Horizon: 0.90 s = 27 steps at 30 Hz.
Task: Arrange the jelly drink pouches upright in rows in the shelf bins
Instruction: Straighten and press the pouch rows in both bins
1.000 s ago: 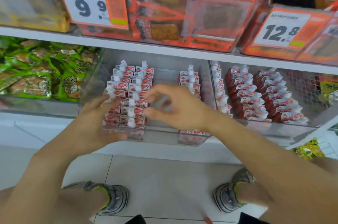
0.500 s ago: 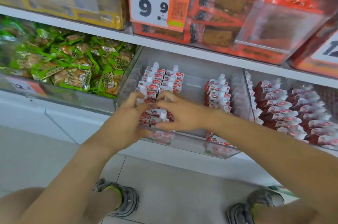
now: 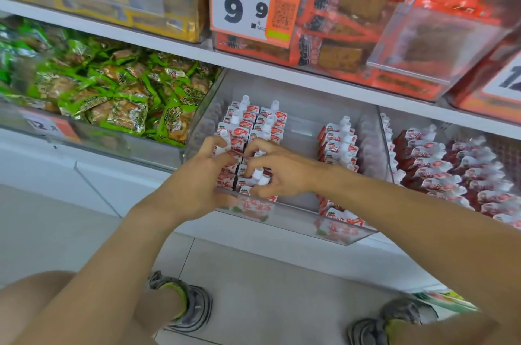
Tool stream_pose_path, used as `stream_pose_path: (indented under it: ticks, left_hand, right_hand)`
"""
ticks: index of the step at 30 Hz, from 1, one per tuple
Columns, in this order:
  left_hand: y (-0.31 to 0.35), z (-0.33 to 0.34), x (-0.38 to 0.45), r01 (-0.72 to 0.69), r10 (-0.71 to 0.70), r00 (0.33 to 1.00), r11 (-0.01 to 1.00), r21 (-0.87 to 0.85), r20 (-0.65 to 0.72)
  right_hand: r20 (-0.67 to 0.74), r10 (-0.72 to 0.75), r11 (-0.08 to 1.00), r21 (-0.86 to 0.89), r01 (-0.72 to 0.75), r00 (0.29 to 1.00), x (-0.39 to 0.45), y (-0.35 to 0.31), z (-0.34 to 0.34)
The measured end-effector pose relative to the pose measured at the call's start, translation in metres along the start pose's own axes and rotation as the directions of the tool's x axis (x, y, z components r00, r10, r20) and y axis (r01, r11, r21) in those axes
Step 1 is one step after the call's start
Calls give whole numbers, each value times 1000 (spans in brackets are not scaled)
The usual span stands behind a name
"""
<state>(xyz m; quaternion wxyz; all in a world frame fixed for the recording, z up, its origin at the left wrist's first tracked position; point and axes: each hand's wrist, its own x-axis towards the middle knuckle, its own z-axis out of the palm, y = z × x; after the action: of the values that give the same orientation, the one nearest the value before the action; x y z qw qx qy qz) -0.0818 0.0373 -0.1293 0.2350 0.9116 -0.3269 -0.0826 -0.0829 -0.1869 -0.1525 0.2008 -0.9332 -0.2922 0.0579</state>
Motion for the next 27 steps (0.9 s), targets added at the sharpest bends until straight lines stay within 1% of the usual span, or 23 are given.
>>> stream_pose_path:
  ticks: [7,10,13,14,15,16,17,18,19,20,22,23,24,27]
  left_hand:
    - [-2,0,-1,18,-18,1000,1000,-5,2]
    - [-4,2,1,24,-24,1000,1000,14,3]
    - [-5,3,0,16,-16,1000,999,35,3]
    - [-5,3,1,10,-10,1000,999,45,-2]
    - [-5,3,2,8,-7,1000,999,54,-3]
    - [-5,3,3,9,-9,1000,998,60,-1]
    - [-4,3,3,13,-14,1000,998,66,4]
    - [-4,3,4,18,-19,1000,997,71,8]
    - [-4,3,5,23,-23,1000,997,75,10]
    - [-3,3,6,27,-28,1000,997,78,12]
    - [-3,2,6,32,-33,999,996,81,11]
    - [-4,2,5,33,-34,999,996,80,9]
    - [-4,3,5,32,-32,999,996,79,6]
    - [-5,3,4,25,-24,1000,997,74,-5]
  right_hand:
    - [60,44,999,24,-45,997,-10,7,-12]
    - [78,83,997,-7,-83,993,-24,10,-17]
    - [108,94,995,-33,-91,990,-32,5,-23]
    - [135,105,994,-20,-103,985,-32,2,-29]
    - [130,109,994,5,-111,985,-30,0,-37]
    - [65,107,994,31,-109,992,-26,0,-45]
    - [-52,100,994,40,-98,994,-20,3,-53]
    - [-169,107,994,20,-105,980,-12,9,-59]
    - [-242,135,990,-17,-143,961,-3,18,-64]
    - [-239,202,974,-54,-221,950,6,27,-67]
    - [-72,385,916,-96,-390,920,26,44,-66]
    - [-1,444,892,-94,-442,896,34,50,-63]
    - [28,477,877,-82,-473,879,41,54,-59]
    - [-3,485,873,-65,-484,874,52,64,-54]
